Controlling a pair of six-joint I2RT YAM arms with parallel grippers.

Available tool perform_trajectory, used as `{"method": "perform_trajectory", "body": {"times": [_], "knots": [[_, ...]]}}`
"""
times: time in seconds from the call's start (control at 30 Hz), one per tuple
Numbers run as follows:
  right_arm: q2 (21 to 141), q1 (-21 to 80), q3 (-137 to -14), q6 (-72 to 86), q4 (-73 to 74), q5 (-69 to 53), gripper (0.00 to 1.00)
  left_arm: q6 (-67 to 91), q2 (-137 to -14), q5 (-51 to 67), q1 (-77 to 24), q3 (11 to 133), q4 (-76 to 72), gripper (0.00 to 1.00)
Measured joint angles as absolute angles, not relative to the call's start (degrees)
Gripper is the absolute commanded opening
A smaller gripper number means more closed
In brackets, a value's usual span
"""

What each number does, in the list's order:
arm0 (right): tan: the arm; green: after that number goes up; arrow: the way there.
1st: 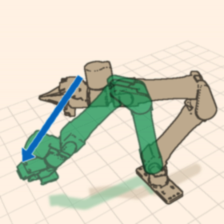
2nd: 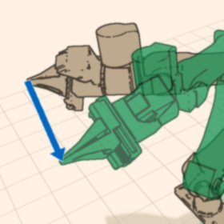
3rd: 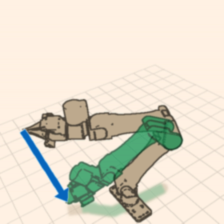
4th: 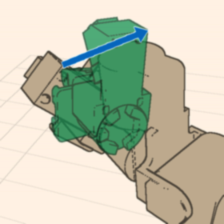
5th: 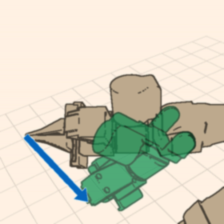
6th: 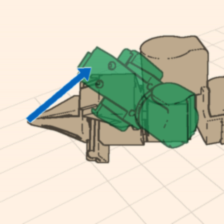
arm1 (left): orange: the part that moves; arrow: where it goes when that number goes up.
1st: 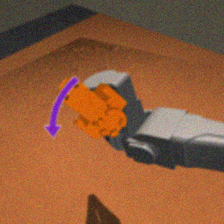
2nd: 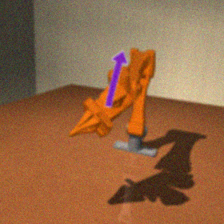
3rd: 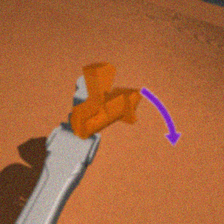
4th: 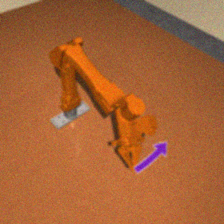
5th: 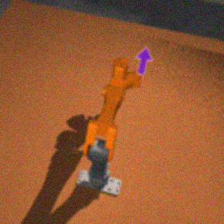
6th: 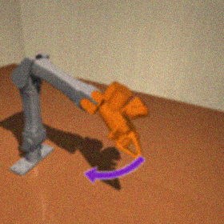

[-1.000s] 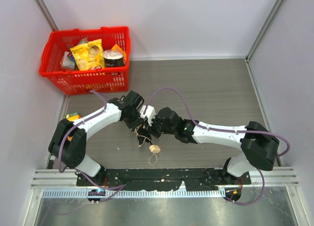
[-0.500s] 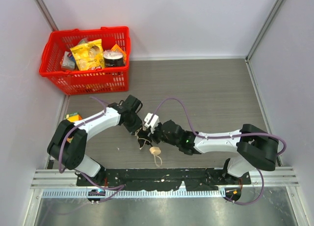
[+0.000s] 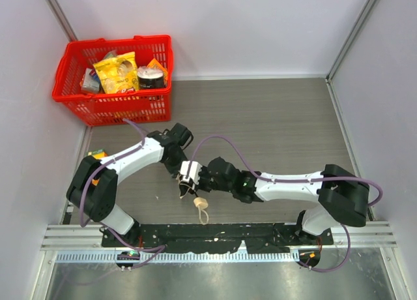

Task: Put away the umbrella

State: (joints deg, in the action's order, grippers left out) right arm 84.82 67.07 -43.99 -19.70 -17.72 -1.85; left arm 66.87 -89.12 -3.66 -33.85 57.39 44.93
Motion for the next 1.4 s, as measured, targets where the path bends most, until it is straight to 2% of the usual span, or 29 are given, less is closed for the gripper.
{"method": "perform_trajectory", "body": {"times": [0.23, 0.63, 1.0, 1.4], "knots": [[90.6, 68.0, -48.6, -20.2, -17.0, 1.8, 0.01, 69.0, -89.1, -13.1, -35.6, 56.8, 45.1, 0.00], [93.2, 73.1, -50.6, -19.7, -18.0, 13.0, 0.01, 71.0, -90.2, -17.7, -36.9, 56.4, 46.0, 0.00], [93.9, 73.3, -51.0, -17.9, -19.4, 15.0, 0.01, 71.6, -91.1, -18.7, -37.0, 56.6, 45.7, 0.00], [102.0, 73.9, -60.4, -27.6, -10.4, 12.2, 0.02, 69.8, -94.6, -25.0, -37.0, 56.6, 46.6, 0.00]]}}
